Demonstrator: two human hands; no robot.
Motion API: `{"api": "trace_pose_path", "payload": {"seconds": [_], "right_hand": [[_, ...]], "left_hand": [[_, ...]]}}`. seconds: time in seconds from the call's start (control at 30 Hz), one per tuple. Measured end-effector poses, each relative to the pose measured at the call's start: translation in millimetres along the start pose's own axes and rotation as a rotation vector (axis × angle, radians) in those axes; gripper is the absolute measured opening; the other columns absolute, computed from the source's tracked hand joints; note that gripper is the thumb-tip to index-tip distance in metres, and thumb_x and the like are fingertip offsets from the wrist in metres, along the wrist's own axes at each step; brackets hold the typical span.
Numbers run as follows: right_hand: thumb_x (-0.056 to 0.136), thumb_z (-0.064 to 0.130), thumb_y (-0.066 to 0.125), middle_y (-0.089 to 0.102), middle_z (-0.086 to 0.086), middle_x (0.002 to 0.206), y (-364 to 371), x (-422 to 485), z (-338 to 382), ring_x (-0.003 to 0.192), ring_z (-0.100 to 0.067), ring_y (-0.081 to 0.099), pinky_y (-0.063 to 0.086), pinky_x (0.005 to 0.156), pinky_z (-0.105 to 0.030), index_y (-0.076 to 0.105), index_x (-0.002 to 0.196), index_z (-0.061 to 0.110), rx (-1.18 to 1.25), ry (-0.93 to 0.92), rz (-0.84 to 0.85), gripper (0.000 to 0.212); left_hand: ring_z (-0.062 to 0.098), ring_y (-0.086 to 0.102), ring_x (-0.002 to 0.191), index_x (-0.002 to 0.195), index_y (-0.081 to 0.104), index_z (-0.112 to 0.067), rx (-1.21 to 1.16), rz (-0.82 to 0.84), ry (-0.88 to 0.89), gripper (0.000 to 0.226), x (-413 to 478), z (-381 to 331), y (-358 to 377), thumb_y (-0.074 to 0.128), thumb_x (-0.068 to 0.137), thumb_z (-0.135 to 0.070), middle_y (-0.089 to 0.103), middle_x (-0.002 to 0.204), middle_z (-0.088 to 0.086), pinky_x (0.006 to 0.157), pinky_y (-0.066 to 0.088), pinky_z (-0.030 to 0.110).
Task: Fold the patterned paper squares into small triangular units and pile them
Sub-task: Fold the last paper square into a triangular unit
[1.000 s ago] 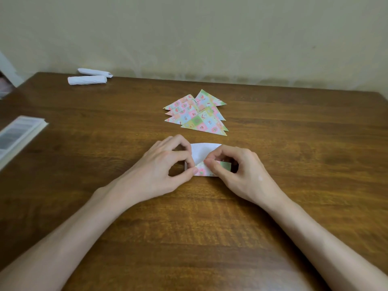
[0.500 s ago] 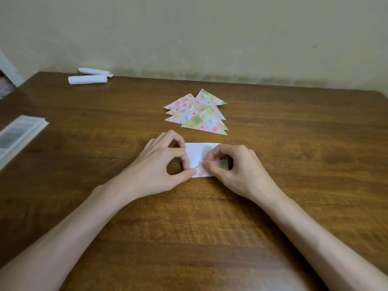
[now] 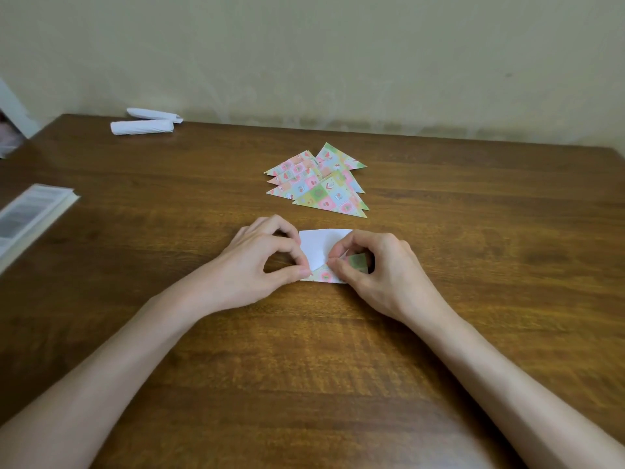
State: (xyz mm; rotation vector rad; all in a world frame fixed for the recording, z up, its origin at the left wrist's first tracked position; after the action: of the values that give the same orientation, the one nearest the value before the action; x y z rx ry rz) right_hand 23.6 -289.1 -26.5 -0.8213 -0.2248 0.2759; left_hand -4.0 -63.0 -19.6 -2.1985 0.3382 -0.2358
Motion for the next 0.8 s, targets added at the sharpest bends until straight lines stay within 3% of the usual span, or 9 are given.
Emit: {"api": "trace_pose_path", "payload": {"seconds": [0.23, 0.63, 0.8], "right_hand": [[0.091, 0.045, 0.069, 0.071, 0.018, 0.093, 2.2, 0.8, -2.0, 0.081, -0.011, 0.060, 0.054, 0.083, -0.043, 0.069, 0.090, 0.040, -0.017, -0.011, 0.007, 0.005], [0.090, 0.041, 0.069, 0.066, 0.017, 0.086, 1.4, -1.4, 1.3, 0.073, -0.006, 0.053, 0.055, 0.080, -0.041, 0.067, 0.091, 0.040, -0.029, -0.029, 0.005, 0.003], [0.088, 0.044, 0.073, 0.052, 0.012, 0.095, 1.6, -3.9, 2.3, 0.080, -0.006, 0.056, 0.052, 0.075, -0.038, 0.069, 0.093, 0.043, -0.033, -0.067, -0.030, 0.006]], "left_hand": [[-0.002, 0.040, 0.130, 0.089, 0.072, -0.044, -0.001, 0.010, 0.008, 0.006, -0.6, 0.7, -1.6, 0.077, 0.087, -0.047, 0.049, 0.117, -0.022, 0.112, 0.025, 0.030], [0.004, 0.040, 0.133, 0.091, 0.072, -0.051, -0.029, 0.002, 0.037, 0.014, 0.5, -0.9, -2.6, 0.081, 0.085, -0.043, 0.053, 0.116, -0.020, 0.114, 0.023, 0.032], [0.003, 0.040, 0.132, 0.089, 0.075, -0.050, -0.002, -0.023, 0.048, 0.012, 0.2, -2.5, -3.2, 0.083, 0.084, -0.042, 0.052, 0.115, -0.019, 0.112, 0.024, 0.032]]}}
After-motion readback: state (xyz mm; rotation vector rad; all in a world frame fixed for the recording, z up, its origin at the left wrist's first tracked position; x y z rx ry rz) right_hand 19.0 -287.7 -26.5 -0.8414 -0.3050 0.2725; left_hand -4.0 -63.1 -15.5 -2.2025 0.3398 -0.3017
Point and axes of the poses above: each hand's wrist, its own x-axis towards the middle knuckle, its own y-axis out of the palm, z = x × y, the point moved 1 cm from there along x, towards the middle knuckle
